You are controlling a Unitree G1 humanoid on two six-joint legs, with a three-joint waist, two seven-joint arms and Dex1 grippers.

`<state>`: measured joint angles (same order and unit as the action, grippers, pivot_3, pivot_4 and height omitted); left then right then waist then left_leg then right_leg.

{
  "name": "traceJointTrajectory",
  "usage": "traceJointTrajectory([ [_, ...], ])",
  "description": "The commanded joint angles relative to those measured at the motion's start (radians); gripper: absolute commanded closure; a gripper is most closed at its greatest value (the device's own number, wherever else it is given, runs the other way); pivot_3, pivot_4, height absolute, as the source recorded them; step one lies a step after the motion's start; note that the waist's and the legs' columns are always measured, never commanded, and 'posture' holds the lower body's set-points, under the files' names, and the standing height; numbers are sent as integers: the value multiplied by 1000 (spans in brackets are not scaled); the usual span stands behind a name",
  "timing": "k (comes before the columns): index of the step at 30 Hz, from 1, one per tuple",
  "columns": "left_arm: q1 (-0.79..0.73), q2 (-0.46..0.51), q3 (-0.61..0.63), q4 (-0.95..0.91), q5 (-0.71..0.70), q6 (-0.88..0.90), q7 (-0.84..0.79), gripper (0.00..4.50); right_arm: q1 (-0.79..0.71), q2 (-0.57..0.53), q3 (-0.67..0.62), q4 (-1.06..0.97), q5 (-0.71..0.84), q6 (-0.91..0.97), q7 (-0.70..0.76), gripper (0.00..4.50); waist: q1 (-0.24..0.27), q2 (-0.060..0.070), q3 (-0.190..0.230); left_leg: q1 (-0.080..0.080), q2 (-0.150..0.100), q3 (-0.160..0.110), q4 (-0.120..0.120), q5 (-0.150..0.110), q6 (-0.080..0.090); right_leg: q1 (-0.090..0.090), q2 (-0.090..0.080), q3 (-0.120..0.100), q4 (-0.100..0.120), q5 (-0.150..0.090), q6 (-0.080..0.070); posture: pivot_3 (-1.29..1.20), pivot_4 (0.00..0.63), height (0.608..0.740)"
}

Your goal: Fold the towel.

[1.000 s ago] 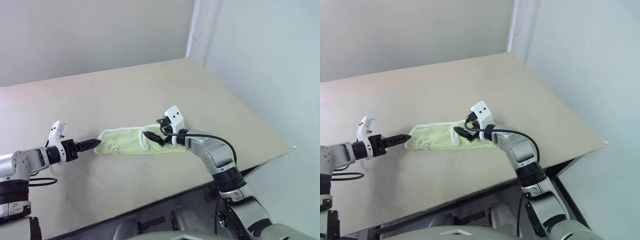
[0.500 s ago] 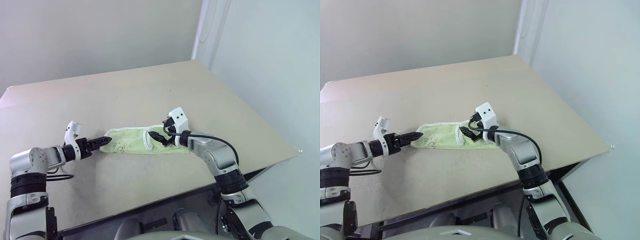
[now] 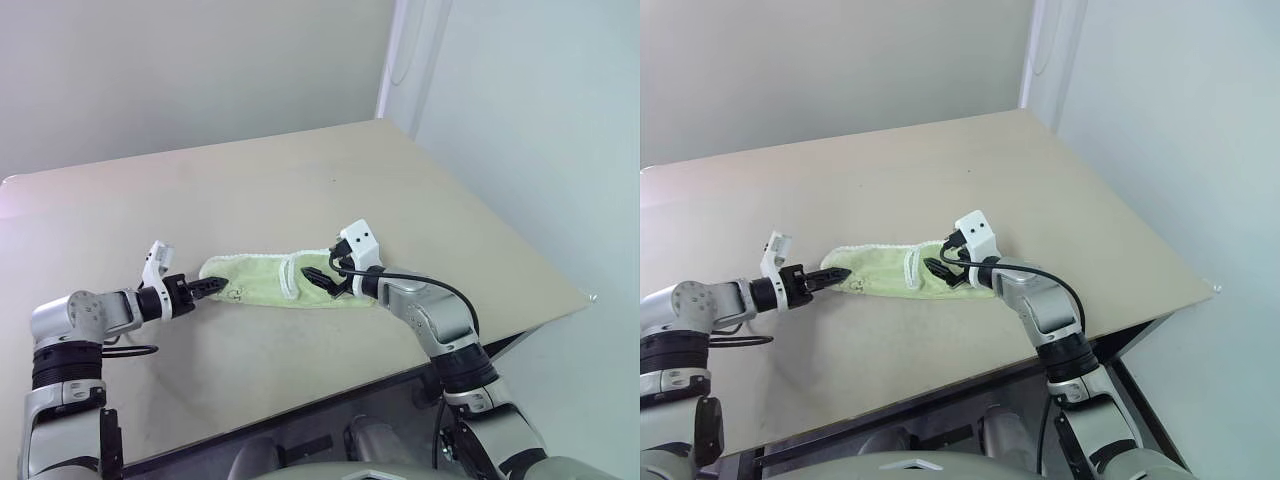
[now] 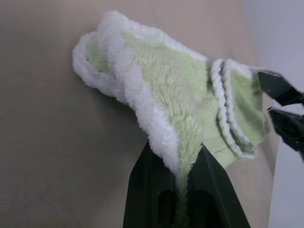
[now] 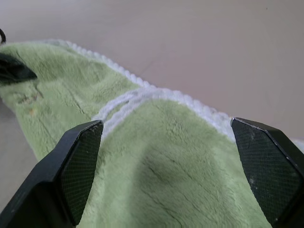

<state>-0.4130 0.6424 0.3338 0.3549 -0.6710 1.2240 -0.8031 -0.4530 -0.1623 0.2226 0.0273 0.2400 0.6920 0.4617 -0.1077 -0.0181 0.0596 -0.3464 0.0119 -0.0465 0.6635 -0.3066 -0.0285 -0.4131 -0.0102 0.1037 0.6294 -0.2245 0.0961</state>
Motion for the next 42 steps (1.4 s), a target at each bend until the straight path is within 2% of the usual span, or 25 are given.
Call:
traceJointTrajectory([
  [1, 18, 55, 37, -121, -48, 47, -7, 4474, -7, -15, -21, -82, 27, -1, 37, 0, -2, 0, 0, 0, 0, 0, 0, 0, 0, 0, 0, 0, 0, 0, 0, 0, 0, 740],
  [4, 64, 110, 57, -191, -70, 72, -15, 4474, 9, -39, -41, -140, 75, 20, 85, 0, -8, 0, 0, -1, 0, 0, -1, 0, 0, -1, 0, 0, 0, 0, 0, 0, 0, 740],
  [8, 167, 246, 100, -242, -80, 54, -77, 4474, 55, -110, -134, -297, 239, 108, 188, 0, -19, 0, 1, -5, 1, -2, -1, 0, 0, -6, 0, -1, 0, -1, 0, 0, 0, 740],
  [13, 192, 288, 21, -253, -24, -65, -106, 4474, 69, -182, -179, -350, 313, 159, 226, 0, -10, 1, 2, -8, 1, -2, -1, 0, 0, -9, 0, -2, 0, -1, -1, 0, 0, 740],
  [16, 146, 275, -117, -310, 36, -163, -137, 4474, 69, -212, -167, -328, 291, 147, 220, 0, -3, 1, 2, -8, 0, -2, 0, 0, 0, -8, 0, -3, 0, -2, -2, 0, 0, 740],
  [19, 86, 255, -179, -310, 43, -193, -165, 4474, 74, -223, -172, -336, 298, 145, 213, 0, 5, 1, 2, -9, 0, -2, 0, 0, -1, -8, -1, -2, -1, -2, -2, 0, 0, 740],
  [22, -37, 206, -273, -270, 74, -244, -205, 4474, 101, -233, -186, -368, 308, 152, 200, 0, 14, 1, 2, -10, 0, -1, -1, 0, 0, -10, 0, -2, -1, -2, -1, 0, 0, 740],
  [30, -243, 106, -467, -224, 96, -251, -359, 4474, 184, -225, -221, -430, 312, 154, 108, 0, 8, 1, 3, -10, 0, 0, -1, 0, 0, -10, 0, -1, -1, -2, -1, 0, 0, 740],
  [37, -304, 20, -597, -182, 150, -269, -413, 4474, 233, -219, -251, -470, 315, 153, 35, 0, 12, 1, 3, -10, 0, 0, 0, 0, 0, -9, 0, -1, 0, -2, -1, 0, 0, 740],
  [42, -284, -63, -654, -160, 220, -330, -373, 4474, 272, -224, -262, -484, 295, 140, -9, 0, 14, 1, 3, -10, 0, 0, 0, 0, 0, -9, 0, 0, 0, -2, -1, 0, 0, 740],
])
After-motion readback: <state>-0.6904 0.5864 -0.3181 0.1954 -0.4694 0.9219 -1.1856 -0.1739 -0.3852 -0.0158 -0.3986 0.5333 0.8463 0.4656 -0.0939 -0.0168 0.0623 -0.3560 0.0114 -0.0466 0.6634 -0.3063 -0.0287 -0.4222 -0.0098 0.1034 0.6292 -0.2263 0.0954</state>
